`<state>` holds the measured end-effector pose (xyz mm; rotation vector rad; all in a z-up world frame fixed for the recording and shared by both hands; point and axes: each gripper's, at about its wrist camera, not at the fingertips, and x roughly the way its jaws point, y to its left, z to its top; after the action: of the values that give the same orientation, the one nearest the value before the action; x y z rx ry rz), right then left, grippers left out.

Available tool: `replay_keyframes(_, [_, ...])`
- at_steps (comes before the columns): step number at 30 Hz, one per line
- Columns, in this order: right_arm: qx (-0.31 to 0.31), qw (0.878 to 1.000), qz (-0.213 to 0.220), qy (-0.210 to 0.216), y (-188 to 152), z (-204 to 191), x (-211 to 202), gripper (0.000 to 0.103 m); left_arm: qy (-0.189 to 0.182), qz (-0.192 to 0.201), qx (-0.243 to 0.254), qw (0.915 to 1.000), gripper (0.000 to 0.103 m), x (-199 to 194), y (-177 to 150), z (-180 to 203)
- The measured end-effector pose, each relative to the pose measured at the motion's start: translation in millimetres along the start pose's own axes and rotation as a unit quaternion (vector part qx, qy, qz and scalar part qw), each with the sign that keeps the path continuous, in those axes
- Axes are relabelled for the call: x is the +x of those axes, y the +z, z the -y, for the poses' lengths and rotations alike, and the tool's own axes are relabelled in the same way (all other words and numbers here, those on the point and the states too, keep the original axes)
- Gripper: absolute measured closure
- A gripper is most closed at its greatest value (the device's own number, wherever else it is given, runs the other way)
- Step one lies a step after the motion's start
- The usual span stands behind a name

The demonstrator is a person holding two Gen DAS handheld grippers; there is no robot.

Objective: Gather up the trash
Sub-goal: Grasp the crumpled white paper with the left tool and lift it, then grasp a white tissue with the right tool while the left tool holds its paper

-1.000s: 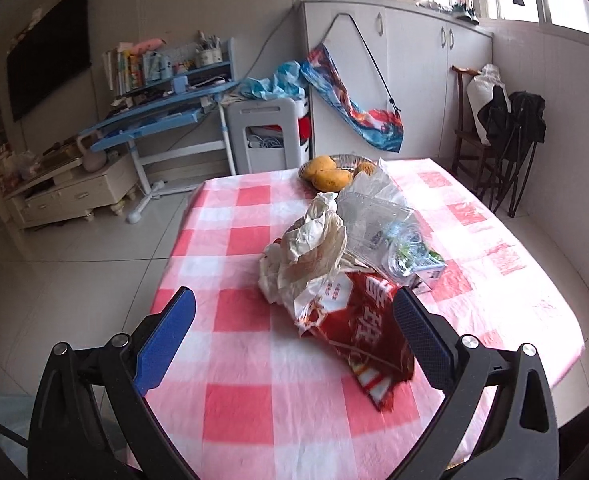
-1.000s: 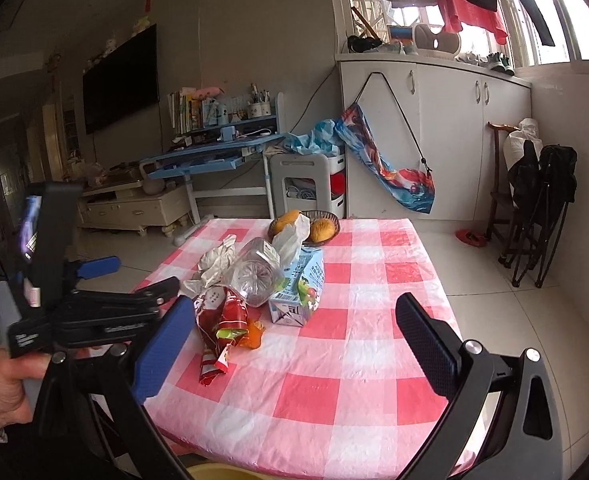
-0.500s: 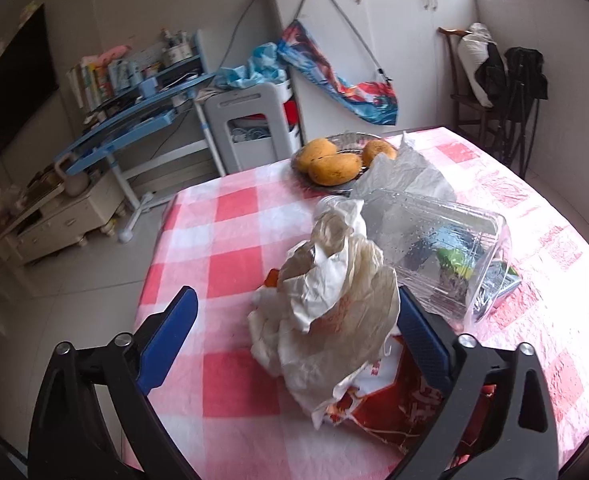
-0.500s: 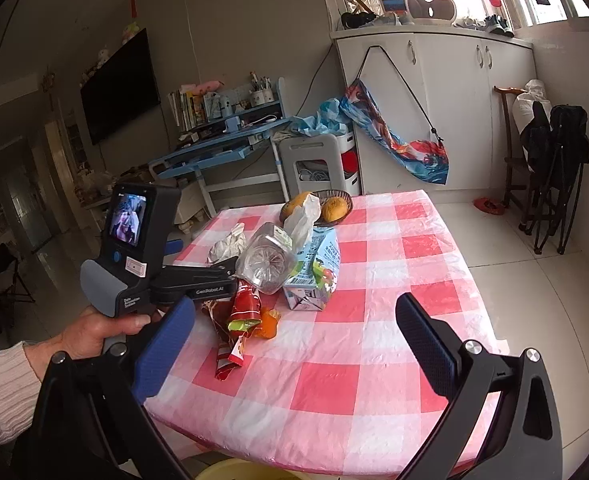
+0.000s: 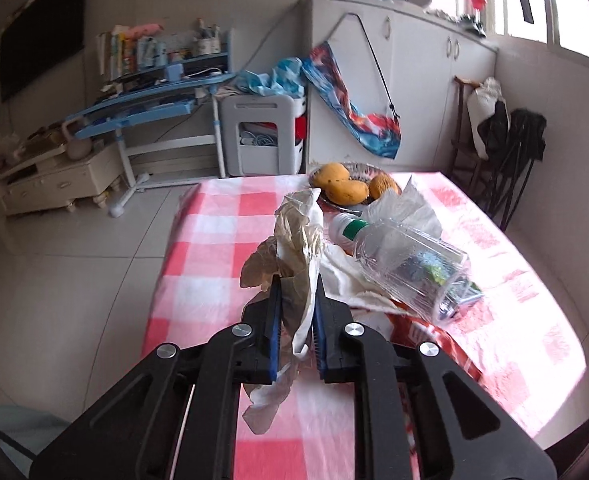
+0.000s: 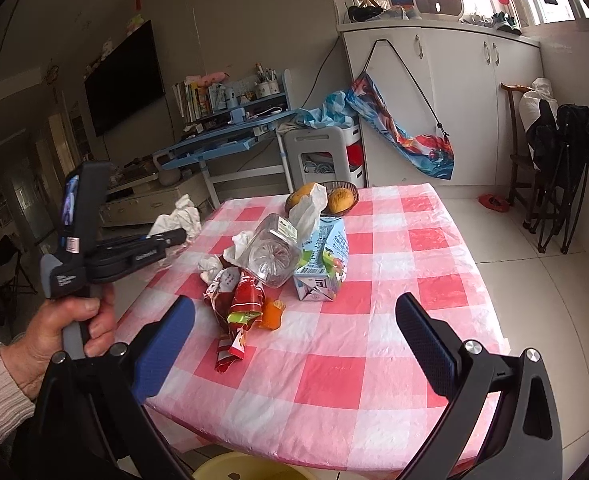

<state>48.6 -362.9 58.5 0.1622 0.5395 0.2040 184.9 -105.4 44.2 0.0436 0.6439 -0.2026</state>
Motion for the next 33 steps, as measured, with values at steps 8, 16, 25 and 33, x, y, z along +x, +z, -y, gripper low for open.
replay_keyframes(8, [-0.029,0.999,-0.015,0.000,-6.1,-14.1,4.9,0.006,-0.018,0.000,-0.065,0.9977,0.090,-74.5,-48.1,-27.6])
replay_keyframes(16, [-0.108,0.990,-0.024,0.088,0.1,-56.5,20.4,0.020,0.000,0.012,-0.118,0.9929,0.089,-111.2,-88.5,-57.9])
replay_keyframes(25, [-0.189,0.963,-0.151,0.118,38.5,-111.5,162.9,0.042,-0.003,0.030,-0.148,0.9885,0.089,-115.0,-104.0,-77.5])
replay_keyframes(33, [-0.204,0.950,-0.229,0.052,23.5,-114.7,246.9,0.059,-0.018,0.026,-0.156,0.9873,0.089,-100.2,-112.3,-79.2])
